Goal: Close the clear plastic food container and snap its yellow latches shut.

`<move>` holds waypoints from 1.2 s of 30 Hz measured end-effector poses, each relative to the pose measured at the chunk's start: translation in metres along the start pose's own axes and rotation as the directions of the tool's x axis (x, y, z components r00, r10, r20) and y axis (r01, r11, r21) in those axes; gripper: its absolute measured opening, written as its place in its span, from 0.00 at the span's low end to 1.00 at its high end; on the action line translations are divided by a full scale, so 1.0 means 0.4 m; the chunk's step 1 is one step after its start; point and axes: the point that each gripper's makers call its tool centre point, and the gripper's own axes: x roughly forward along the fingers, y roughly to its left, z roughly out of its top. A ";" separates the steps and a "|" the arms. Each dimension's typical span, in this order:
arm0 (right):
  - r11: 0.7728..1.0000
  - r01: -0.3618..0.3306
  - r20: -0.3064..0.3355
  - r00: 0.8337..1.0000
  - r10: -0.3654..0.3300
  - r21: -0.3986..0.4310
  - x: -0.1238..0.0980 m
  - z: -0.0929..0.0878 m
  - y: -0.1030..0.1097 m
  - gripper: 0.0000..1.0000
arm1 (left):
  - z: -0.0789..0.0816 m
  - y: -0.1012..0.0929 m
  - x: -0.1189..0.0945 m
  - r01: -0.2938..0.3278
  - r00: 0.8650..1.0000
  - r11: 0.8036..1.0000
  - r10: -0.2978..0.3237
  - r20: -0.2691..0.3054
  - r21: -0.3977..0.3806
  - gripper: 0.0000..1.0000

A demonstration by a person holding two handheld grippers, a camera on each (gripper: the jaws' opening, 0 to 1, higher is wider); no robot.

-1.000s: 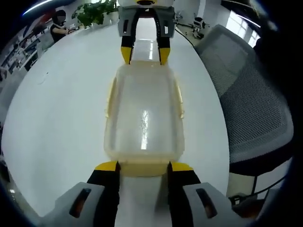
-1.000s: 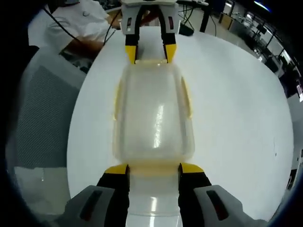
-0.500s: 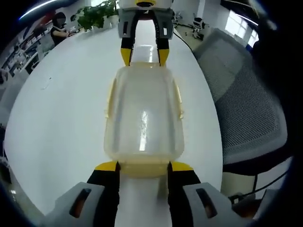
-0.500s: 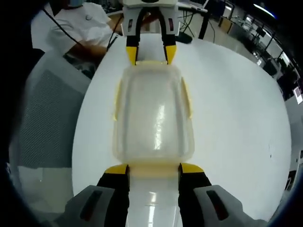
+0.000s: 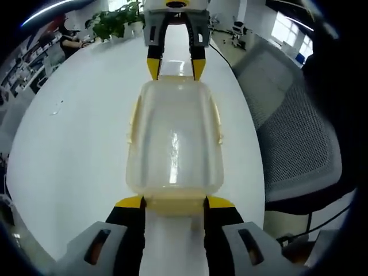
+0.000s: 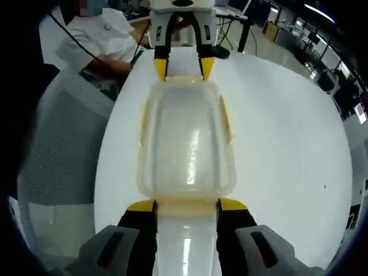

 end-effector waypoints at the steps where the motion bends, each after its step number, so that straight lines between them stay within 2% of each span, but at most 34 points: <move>1: 1.000 0.001 0.001 1.000 -0.001 0.000 -0.001 0.000 0.000 0.39 | 0.002 0.002 -0.003 -0.002 1.000 1.000 0.002 0.000 0.003 0.38; 10: 1.000 0.016 0.005 1.000 -0.016 0.002 -0.015 -0.001 -0.005 0.39 | 0.012 0.012 -0.007 -0.004 1.000 1.000 0.004 -0.009 0.013 0.38; 36: 0.999 0.029 0.004 1.000 -0.029 0.013 -0.058 -0.094 0.008 0.39 | 0.108 -0.001 0.025 0.001 1.000 1.000 0.000 -0.008 0.025 0.39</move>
